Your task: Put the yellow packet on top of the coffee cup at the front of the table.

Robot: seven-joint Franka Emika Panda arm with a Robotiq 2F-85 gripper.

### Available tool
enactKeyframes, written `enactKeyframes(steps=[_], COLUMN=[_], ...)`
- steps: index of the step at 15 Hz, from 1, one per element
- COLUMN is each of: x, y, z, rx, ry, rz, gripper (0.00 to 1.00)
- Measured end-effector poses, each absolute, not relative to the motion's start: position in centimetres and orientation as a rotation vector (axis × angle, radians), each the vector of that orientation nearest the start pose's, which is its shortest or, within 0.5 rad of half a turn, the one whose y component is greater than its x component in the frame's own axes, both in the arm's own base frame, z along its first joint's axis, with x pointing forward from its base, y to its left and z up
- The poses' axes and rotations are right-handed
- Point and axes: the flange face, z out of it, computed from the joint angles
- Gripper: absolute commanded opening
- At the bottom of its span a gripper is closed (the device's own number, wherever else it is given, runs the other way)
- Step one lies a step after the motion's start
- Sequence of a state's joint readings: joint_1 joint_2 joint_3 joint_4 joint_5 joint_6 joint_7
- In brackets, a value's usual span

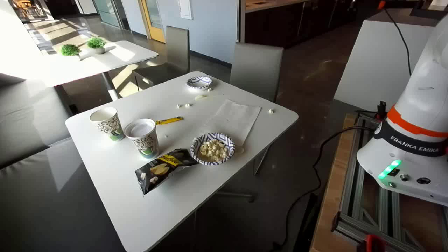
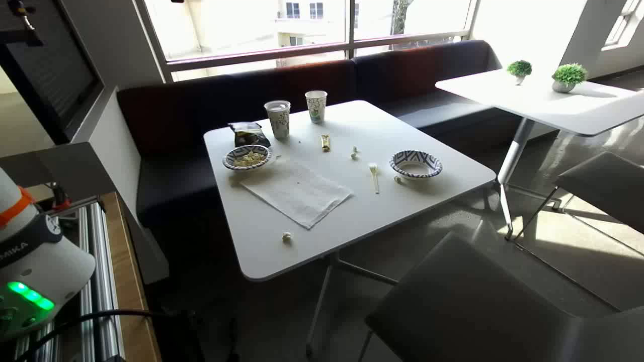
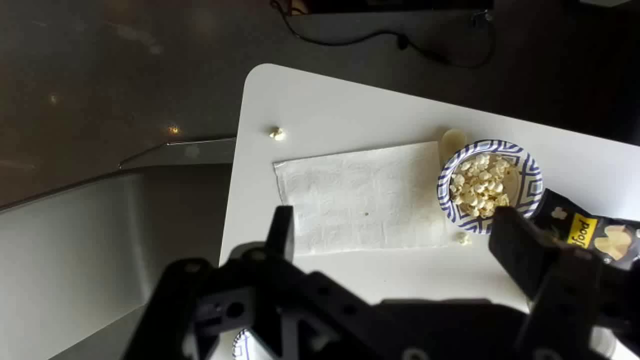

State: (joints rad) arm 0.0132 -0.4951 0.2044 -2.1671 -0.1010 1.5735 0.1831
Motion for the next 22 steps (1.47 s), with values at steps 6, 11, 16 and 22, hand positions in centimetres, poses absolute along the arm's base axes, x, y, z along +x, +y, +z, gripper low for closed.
enactKeyframes(steps=[6, 11, 16, 22], x=[38.2, 38.2, 38.2, 39.5], y=[8.8, 8.8, 8.8, 11.8], z=[57.5, 57.5, 57.5, 57.2], rx=[-3.353, -3.353, -3.353, -3.339], ry=[-0.019, -0.019, -0.019, -0.246], rz=[0.115, 0.115, 0.115, 0.026], gripper=[1.0, 1.0, 1.0, 1.0])
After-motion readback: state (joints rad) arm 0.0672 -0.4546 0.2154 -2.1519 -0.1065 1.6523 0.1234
